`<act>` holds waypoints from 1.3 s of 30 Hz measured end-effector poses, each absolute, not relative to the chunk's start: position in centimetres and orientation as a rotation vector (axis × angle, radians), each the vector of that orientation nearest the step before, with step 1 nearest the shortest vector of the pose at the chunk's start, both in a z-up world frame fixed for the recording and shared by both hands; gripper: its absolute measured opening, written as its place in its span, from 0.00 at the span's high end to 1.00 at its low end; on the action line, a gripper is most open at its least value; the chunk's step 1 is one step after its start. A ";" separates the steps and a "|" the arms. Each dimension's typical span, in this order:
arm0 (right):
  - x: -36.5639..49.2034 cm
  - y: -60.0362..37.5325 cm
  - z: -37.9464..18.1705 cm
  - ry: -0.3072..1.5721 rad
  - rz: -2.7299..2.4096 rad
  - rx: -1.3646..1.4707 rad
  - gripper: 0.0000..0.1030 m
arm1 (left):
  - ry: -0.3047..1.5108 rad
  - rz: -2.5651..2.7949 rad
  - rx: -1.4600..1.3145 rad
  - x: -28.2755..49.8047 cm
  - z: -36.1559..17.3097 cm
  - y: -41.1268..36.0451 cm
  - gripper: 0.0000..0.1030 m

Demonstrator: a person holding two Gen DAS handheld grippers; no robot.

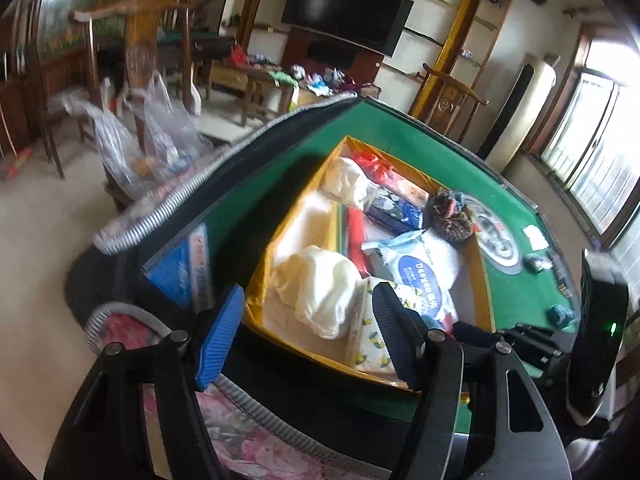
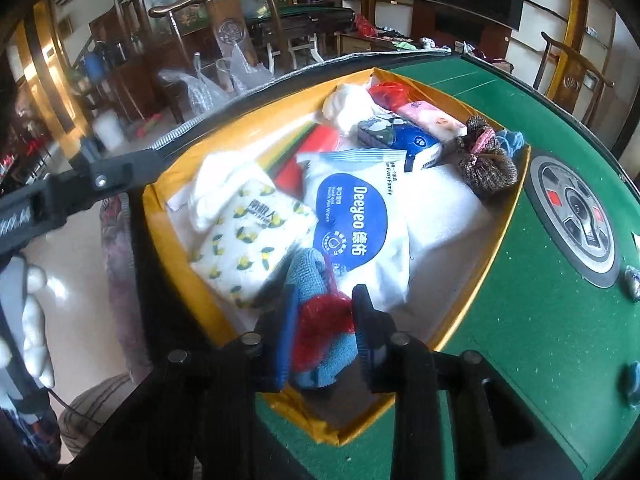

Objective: Organize soft objects
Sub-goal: 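Release the towel bundle into the tray with the right tool while the left tool withdraws, then move the right tool back toward the remaining items on the table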

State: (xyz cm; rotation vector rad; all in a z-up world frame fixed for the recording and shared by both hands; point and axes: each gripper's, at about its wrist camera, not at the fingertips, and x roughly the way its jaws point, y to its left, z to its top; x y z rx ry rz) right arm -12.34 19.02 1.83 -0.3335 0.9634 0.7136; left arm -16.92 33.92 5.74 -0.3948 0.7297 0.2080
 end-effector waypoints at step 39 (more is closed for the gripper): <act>-8.7 1.6 4.2 0.924 0.521 0.079 0.62 | 0.726 0.274 -0.110 -16.4 7.6 27.3 0.34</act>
